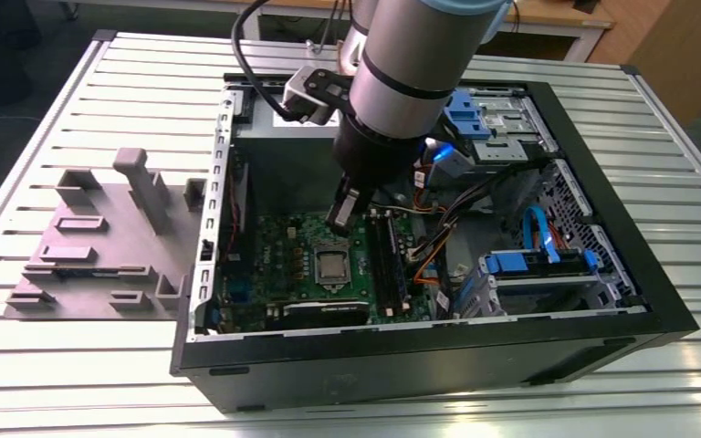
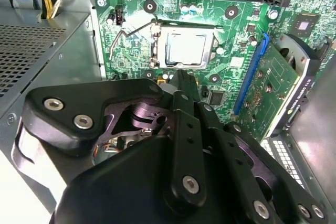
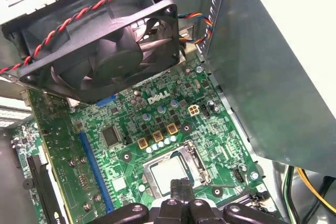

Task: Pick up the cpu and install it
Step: 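Install the first cpu locking lever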

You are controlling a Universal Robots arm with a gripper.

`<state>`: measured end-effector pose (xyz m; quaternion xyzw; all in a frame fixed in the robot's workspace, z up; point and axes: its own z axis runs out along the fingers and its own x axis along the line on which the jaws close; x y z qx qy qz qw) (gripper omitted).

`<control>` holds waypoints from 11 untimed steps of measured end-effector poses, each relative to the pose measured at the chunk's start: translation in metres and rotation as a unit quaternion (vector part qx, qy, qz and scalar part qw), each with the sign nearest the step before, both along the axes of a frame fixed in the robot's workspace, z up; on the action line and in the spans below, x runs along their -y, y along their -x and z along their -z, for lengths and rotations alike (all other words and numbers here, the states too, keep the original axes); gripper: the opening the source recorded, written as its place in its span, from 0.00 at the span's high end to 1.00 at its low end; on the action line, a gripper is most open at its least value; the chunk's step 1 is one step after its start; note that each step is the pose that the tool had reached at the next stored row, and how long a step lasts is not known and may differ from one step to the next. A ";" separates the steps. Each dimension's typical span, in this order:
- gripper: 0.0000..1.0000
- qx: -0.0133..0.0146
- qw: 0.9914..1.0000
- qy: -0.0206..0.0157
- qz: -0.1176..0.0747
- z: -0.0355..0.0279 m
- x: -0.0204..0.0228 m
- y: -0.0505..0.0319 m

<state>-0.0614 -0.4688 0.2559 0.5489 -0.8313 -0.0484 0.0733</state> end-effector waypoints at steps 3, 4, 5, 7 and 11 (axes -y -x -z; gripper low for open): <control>0.90 0.000 1.000 0.000 0.000 -0.0003 -0.0010 0.0000; 0.90 0.000 1.000 0.000 0.000 -0.0008 -0.0013 -0.0001; 0.90 0.000 1.000 0.000 0.000 -0.0016 -0.0016 -0.0001; 0.90 0.000 1.000 0.000 0.000 -0.0041 -0.0025 -0.0001; 0.90 0.000 1.000 0.000 0.000 -0.0097 -0.0069 -0.0001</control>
